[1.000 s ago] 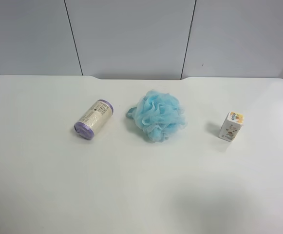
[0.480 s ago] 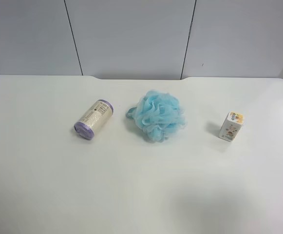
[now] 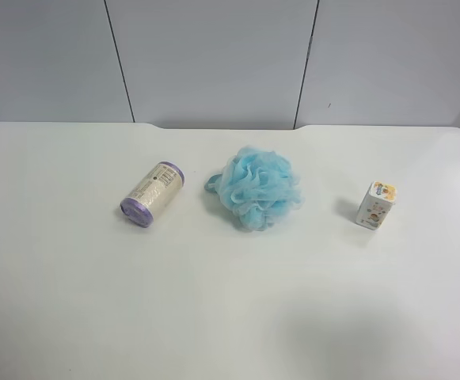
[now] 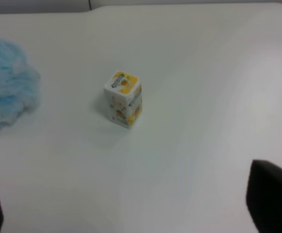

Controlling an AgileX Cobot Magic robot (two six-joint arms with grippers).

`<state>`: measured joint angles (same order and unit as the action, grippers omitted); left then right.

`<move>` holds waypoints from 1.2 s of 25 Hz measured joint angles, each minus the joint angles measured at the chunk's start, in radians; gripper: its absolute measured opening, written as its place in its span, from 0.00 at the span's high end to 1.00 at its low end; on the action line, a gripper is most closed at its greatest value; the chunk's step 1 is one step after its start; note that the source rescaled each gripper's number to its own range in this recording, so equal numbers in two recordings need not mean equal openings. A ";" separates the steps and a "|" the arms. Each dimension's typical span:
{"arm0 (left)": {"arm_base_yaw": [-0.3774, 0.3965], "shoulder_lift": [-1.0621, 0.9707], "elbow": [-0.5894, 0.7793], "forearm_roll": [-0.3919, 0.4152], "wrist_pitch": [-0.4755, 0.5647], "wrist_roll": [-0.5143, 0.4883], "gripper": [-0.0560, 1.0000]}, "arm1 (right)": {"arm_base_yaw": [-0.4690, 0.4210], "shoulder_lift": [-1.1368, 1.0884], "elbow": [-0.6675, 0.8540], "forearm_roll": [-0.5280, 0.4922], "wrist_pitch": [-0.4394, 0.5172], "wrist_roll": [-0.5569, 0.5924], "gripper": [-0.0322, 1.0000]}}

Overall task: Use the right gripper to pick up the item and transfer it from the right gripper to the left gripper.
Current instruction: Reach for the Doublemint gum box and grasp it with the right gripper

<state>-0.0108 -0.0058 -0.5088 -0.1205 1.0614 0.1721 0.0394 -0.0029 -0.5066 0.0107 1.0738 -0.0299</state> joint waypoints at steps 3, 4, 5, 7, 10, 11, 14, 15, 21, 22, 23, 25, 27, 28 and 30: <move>0.000 0.000 0.000 0.000 0.000 0.000 0.00 | 0.000 0.000 0.000 0.000 0.000 0.000 0.01; 0.000 0.000 0.000 0.000 0.000 0.000 0.00 | 0.000 0.000 0.000 0.000 0.000 0.001 0.01; 0.000 0.000 0.000 0.000 0.000 0.000 0.00 | 0.000 0.000 0.000 0.000 0.001 0.011 0.01; 0.000 0.000 0.000 0.000 0.000 0.000 0.00 | 0.000 0.025 -0.018 0.000 0.010 0.037 0.01; 0.000 0.000 0.000 0.000 0.000 0.000 0.00 | 0.000 0.128 -0.076 -0.011 0.030 0.082 0.01; 0.000 0.000 0.000 0.000 0.000 0.000 0.00 | 0.000 0.174 -0.099 -0.011 0.037 0.094 0.01; 0.000 0.000 0.000 0.000 0.000 0.000 0.00 | 0.000 0.318 -0.170 -0.011 0.057 0.111 0.01; 0.000 0.000 0.000 0.000 0.000 0.000 0.00 | 0.000 0.370 -0.196 -0.011 0.063 0.119 0.01; 0.000 0.000 0.000 0.000 0.000 0.000 0.00 | 0.000 0.650 -0.343 -0.011 0.111 0.173 0.01; 0.000 0.000 0.000 0.000 0.000 0.000 0.00 | 0.000 0.695 -0.362 -0.017 0.111 0.179 0.01; 0.000 0.000 0.000 0.000 0.000 0.000 0.00 | 0.000 0.740 -0.380 -0.020 0.111 0.188 0.01; 0.000 0.000 0.000 0.000 0.000 0.000 0.00 | 0.000 0.820 -0.409 -0.022 0.112 0.213 0.01; 0.000 0.000 0.000 0.000 0.000 0.000 0.00 | 0.000 0.904 -0.437 -0.023 0.116 0.248 0.01; 0.000 0.000 0.000 0.000 0.000 0.000 0.00 | 0.000 0.938 -0.446 -0.023 0.121 0.268 0.01; 0.000 0.000 0.000 0.000 0.000 0.000 0.00 | 0.000 1.017 -0.466 -0.023 0.131 0.302 0.01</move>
<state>-0.0108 -0.0058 -0.5088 -0.1205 1.0614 0.1721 0.0394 1.0145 -0.9730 -0.0118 1.2047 0.2726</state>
